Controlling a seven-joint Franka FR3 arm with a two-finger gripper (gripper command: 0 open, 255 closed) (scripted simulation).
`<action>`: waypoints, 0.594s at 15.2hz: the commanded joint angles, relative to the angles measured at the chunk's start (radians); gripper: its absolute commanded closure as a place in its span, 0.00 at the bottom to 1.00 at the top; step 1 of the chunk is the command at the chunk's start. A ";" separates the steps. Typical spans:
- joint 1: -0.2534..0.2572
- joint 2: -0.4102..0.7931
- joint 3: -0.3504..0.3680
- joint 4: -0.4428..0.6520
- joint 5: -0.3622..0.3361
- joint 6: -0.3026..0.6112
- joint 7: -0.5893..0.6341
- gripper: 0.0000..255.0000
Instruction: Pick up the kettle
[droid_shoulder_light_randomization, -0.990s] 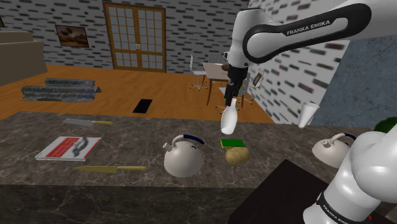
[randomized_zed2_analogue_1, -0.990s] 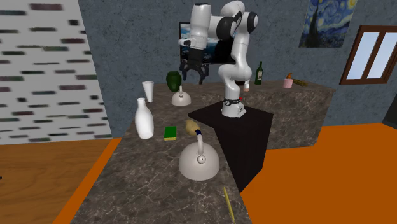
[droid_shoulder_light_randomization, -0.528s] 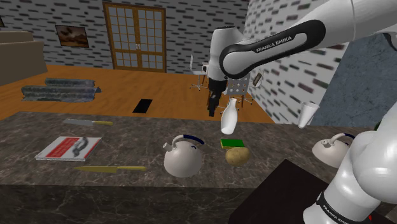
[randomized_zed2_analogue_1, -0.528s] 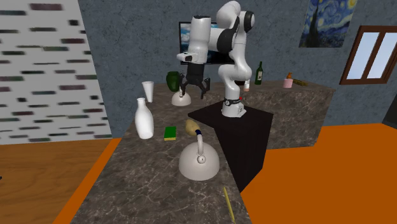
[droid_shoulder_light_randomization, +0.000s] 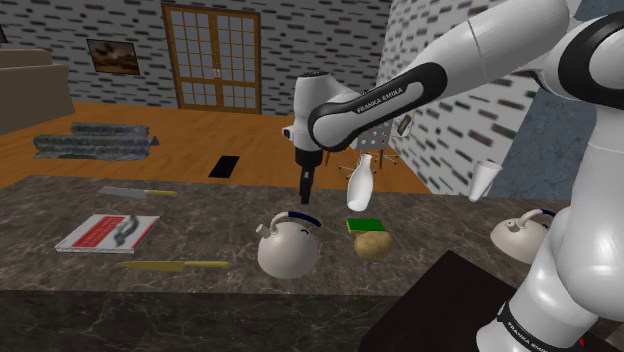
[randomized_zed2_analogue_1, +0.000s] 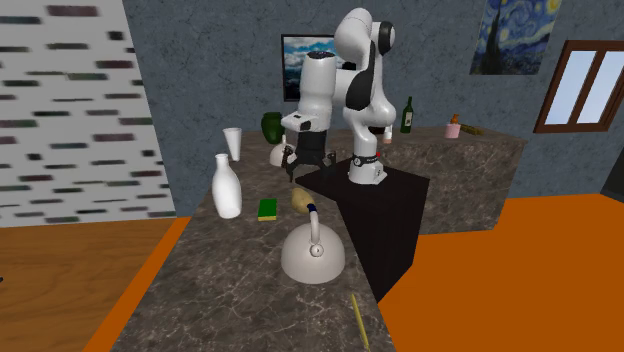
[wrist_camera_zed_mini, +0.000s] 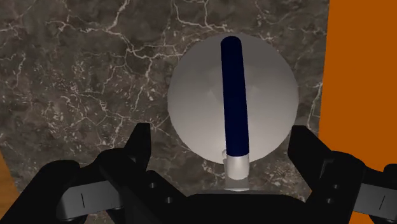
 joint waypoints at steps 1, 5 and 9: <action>0.013 0.057 0.013 0.030 -0.010 0.021 -0.026 0.00; 0.027 0.127 0.022 0.059 -0.027 0.055 -0.043 0.00; 0.029 0.157 0.017 0.043 -0.039 0.099 -0.032 0.00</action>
